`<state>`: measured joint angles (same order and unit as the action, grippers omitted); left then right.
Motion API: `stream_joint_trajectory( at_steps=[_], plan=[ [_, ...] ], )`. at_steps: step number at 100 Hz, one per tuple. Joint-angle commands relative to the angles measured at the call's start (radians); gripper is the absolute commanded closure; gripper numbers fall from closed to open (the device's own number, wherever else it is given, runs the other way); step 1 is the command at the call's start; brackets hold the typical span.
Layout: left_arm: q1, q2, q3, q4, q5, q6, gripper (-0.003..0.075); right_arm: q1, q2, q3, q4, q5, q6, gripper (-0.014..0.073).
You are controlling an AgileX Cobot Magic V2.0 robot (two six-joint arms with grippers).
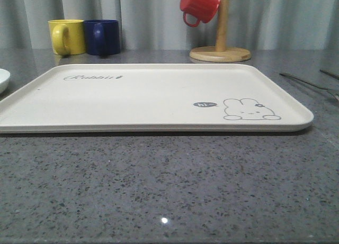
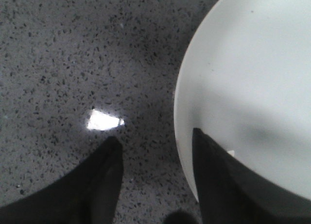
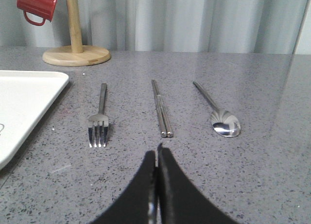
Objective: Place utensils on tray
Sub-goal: 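Grasp the white plate rim with the left gripper and lift it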
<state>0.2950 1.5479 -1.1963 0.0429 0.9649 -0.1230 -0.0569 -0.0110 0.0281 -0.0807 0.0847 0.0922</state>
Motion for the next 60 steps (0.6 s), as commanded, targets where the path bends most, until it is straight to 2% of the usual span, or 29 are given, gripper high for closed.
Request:
stream_joint_trajectory(
  at_steps=[1,40,54,60],
  plan=[
    [0.008,0.015,-0.078,-0.008,0.017,-0.011,0.0394,-0.004,-0.016,0.000,-0.001,-0.075,-0.009,0.0661],
    [0.008,0.107,-0.149,-0.014,0.069,-0.011,0.0491,-0.004,-0.016,0.000,-0.001,-0.075,-0.009,0.0661],
    [0.008,0.129,-0.150,-0.055,0.087,-0.011,0.0555,-0.004,-0.016,0.000,-0.001,-0.075,-0.009,0.0661],
    [0.008,0.134,-0.150,-0.055,0.087,-0.011,0.0611,-0.004,-0.016,0.000,-0.001,-0.075,-0.009,0.0661]
  ],
)
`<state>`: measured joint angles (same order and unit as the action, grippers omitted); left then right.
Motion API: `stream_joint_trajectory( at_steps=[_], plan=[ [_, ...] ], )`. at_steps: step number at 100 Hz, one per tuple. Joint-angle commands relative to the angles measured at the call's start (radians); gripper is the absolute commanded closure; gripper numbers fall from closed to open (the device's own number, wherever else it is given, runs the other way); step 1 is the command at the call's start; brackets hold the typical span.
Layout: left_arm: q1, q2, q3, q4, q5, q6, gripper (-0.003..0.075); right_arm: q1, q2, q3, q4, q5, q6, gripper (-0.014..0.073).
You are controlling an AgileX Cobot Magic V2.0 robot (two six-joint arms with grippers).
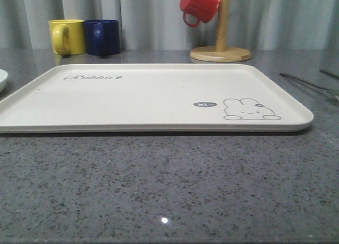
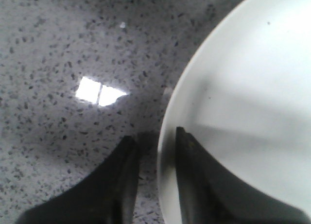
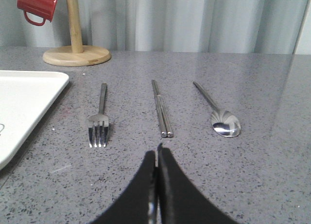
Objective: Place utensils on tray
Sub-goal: 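Grasp the white plate rim with the left gripper and lift it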
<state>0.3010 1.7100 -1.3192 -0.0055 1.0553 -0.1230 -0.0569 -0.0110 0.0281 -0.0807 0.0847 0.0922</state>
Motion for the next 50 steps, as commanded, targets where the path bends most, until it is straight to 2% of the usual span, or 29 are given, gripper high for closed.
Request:
stream_joint_trajectory(
  at_steps=[1,11,39,50],
  plan=[
    [0.002,-0.028,-0.027,-0.007,-0.003,-0.011,0.0618,-0.004,-0.016,0.000,-0.001,-0.075,-0.009,0.0661],
    [0.002,-0.028,-0.032,-0.007,-0.003,-0.011,0.0739,-0.004,-0.016,0.000,-0.001,-0.075,-0.009,0.0661],
    [0.002,-0.089,-0.133,-0.111,0.020,0.017,0.0739,-0.004,-0.016,0.000,-0.001,-0.075,-0.009,0.0661],
    [0.002,-0.151,-0.168,-0.245,0.000,0.111,0.0739,-0.004,-0.016,0.000,-0.001,-0.075,-0.009,0.0661]
  ],
)
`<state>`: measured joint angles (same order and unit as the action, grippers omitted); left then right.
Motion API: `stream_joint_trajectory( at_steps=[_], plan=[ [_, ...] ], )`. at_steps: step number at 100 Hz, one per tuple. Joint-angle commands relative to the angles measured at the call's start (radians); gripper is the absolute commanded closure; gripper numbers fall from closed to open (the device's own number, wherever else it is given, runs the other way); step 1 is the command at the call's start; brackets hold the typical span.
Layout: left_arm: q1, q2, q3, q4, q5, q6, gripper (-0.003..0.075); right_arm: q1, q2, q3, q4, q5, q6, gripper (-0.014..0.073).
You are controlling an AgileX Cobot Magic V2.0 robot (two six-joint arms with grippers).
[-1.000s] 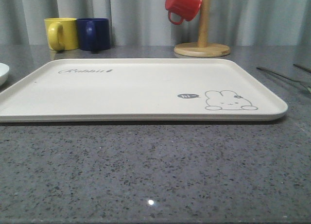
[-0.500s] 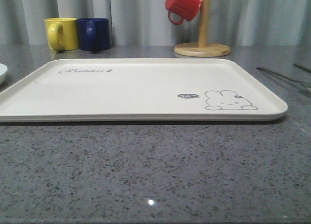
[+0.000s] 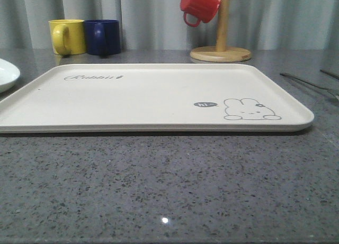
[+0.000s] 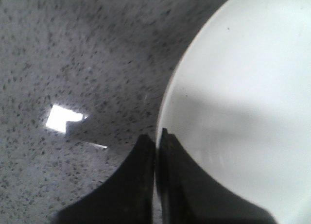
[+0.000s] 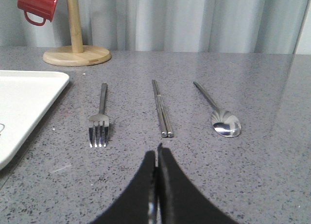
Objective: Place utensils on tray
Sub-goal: 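Grasp the white plate rim with the left gripper and lift it, then lower the plate onto the tray end nearest the left arm, release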
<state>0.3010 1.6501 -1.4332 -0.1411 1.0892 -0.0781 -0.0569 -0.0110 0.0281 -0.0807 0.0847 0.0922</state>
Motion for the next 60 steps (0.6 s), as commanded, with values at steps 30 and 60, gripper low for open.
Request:
stream_joint_trajectory(
  at_steps=[30,60],
  plan=[
    [-0.105,-0.159,-0.064,-0.476,-0.064,0.298,0.0739,-0.004,-0.016,0.000,-0.001,-0.075,-0.009,0.0661],
    [-0.380,-0.056,-0.064,-0.368,-0.108,0.298,0.0739,-0.004,-0.016,0.000,-0.001,-0.075,-0.009,0.0661]
  ],
)
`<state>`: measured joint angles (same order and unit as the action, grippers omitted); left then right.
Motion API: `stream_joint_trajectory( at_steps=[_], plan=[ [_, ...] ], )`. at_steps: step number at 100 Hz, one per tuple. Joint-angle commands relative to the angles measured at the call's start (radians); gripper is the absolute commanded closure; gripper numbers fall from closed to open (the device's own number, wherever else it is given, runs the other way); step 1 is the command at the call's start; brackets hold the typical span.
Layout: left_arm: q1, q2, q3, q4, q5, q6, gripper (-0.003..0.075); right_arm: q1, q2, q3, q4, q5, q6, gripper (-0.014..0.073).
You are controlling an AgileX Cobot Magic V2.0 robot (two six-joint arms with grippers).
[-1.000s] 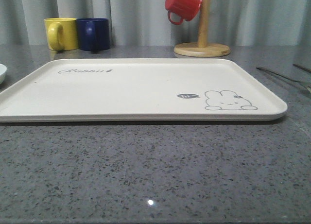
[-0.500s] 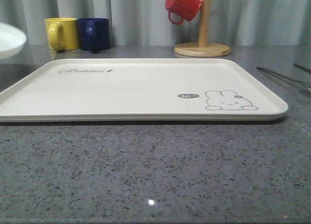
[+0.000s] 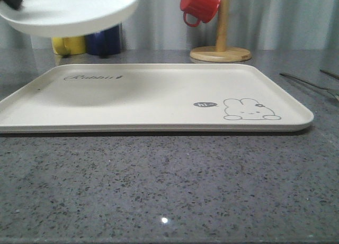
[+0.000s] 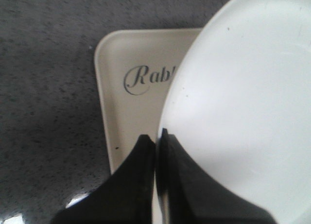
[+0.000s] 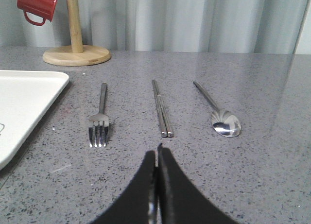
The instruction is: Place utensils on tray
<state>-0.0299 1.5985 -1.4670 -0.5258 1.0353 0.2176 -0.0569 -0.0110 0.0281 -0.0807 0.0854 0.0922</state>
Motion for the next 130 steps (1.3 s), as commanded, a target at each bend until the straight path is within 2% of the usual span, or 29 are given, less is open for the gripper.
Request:
stream_joint_trajectory(
  at_steps=[1,40,47,64,71,82,94,112,130],
  plan=[
    [-0.056,0.002,-0.030,0.020,-0.054,0.002,0.0739,-0.004,-0.016,0.000,-0.001,-0.076,-0.009,0.0661],
    [-0.079,0.118,-0.030,0.077,-0.049,0.002,0.0734,-0.004,-0.016,0.000,-0.001,-0.076,-0.009,0.0661],
    [-0.079,0.118,-0.030,0.101,-0.056,0.002,0.0694,-0.004,-0.016,0.000,-0.001,-0.076,-0.009,0.0661],
    [-0.072,0.118,-0.030,0.135,-0.070,0.002,0.0503,-0.004,-0.016,0.000,-0.001,-0.076,-0.009,0.0661],
    [-0.072,0.118,-0.031,0.135,-0.089,0.002,0.0474,-0.004,-0.016,0.000,-0.001,-0.076,-0.009,0.0661],
    [-0.072,0.097,-0.033,0.140,-0.136,0.002,0.0535,-0.004,-0.016,0.000,-0.001,-0.076,-0.009,0.0661],
    [-0.074,0.043,-0.033,0.195,-0.194,0.002,0.0743,-0.004,-0.016,0.000,-0.001,-0.076,-0.009,0.0661],
    [-0.074,-0.070,0.021,0.300,-0.248,-0.053,0.0740,-0.004,-0.016,0.000,-0.001,-0.076,-0.009,0.0661],
    [-0.074,-0.239,0.183,0.341,-0.343,-0.061,0.0740,-0.004,-0.016,0.000,-0.001,-0.076,-0.009,0.0661]
  ],
)
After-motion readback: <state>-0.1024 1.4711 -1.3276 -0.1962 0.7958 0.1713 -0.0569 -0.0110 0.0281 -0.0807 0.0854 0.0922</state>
